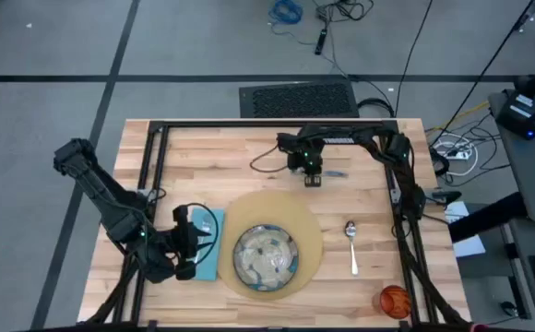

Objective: Set table place
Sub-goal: Move the silver knife to the right of the brown mat

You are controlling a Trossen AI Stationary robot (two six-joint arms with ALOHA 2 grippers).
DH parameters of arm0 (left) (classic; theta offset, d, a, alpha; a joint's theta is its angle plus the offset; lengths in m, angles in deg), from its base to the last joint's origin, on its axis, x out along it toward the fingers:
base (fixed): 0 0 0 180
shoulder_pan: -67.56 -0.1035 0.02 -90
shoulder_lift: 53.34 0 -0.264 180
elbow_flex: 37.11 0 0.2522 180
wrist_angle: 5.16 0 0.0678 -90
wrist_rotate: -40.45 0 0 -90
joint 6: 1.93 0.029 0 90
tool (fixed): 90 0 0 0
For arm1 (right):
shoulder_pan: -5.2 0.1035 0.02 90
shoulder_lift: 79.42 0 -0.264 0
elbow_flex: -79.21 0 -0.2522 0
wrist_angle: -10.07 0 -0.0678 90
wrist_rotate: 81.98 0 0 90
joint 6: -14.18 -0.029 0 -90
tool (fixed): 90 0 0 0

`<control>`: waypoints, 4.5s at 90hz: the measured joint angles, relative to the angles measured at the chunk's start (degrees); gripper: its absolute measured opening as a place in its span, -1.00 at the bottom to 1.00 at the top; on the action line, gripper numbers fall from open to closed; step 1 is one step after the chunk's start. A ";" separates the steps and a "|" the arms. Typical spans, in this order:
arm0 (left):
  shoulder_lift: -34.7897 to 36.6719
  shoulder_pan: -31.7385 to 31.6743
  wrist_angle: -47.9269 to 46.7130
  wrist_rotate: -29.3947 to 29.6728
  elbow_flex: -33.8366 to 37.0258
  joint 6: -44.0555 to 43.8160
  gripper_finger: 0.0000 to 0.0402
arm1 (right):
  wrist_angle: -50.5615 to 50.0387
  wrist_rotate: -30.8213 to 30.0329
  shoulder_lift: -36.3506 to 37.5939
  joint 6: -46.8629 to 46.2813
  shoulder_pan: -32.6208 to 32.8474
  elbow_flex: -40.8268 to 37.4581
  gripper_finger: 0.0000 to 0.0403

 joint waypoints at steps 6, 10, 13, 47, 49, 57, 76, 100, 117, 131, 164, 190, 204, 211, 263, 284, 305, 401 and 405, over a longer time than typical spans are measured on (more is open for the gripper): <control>0.00 0.00 0.00 0.00 0.00 0.01 -0.56 | -0.39 -3.62 0.08 2.25 1.80 -1.29 -0.97; 0.00 0.00 0.00 0.00 0.00 0.10 -0.56 | -0.34 -5.50 0.11 3.56 2.85 -1.97 -0.97; 0.00 0.00 0.00 0.00 0.00 0.21 -0.56 | -0.13 -6.50 0.17 4.38 3.47 -2.47 -0.96; 0.00 -1.59 0.00 0.02 0.00 0.57 -0.56 | 2.05 -21.67 3.85 10.76 9.68 -3.77 -0.95; 0.00 -1.75 -0.02 0.02 0.00 0.57 -0.56 | 2.02 -21.06 4.83 9.50 9.68 -3.73 -0.95; 0.00 -2.10 0.18 0.00 0.00 1.69 -0.56 | 2.56 -16.61 8.93 3.15 9.71 -3.66 -0.95; 0.02 -2.92 0.26 -0.13 0.00 3.14 -0.56 | 4.39 -1.24 19.42 -18.98 10.12 -3.54 -0.92; 0.00 -2.99 0.42 -0.37 0.00 4.68 -0.56 | 13.81 -2.06 22.98 -66.97 6.28 -3.39 -0.58; 0.00 -2.96 0.43 -0.44 0.00 4.62 -0.56 | 14.63 -3.93 17.25 -80.52 1.59 -3.39 -0.17; 0.00 -2.95 0.44 -2.66 0.00 4.50 -0.56 | 13.63 1.67 11.62 -90.33 -0.82 -3.40 0.13; 0.00 -2.33 0.28 -8.58 0.00 7.66 -0.56 | 14.85 9.45 7.81 -101.24 0.57 -3.38 0.25; 0.01 -1.80 0.21 -11.83 0.00 10.35 -0.56 | 19.43 4.78 7.89 -107.07 0.94 -3.33 0.15; 0.01 -1.79 0.20 -14.17 0.00 11.13 -0.56 | 20.09 4.90 7.89 -109.37 0.90 -3.33 0.13; 0.02 -1.79 0.18 -14.98 0.00 12.42 -0.56 | 19.08 5.02 7.89 -109.57 0.90 -3.33 0.12; 0.02 -1.79 0.17 -16.33 0.00 15.43 -0.56 | 15.54 2.03 7.89 -118.03 1.20 -3.33 0.12; 0.02 -1.79 0.19 -16.33 0.00 15.19 -0.56 | 15.48 2.42 7.91 -119.25 0.85 -5.61 0.12; 0.00 -1.79 0.20 -16.35 0.00 15.43 -0.56 | 15.74 2.38 7.91 -118.95 0.38 -6.28 0.10; 0.01 -1.76 0.20 -16.74 0.00 15.10 -0.56 | 18.11 2.89 5.64 -113.48 -0.74 -6.19 -0.33; 0.01 -1.75 0.20 -16.74 0.00 15.06 -0.56 | 17.83 3.06 5.61 -113.04 -0.74 -6.17 -0.36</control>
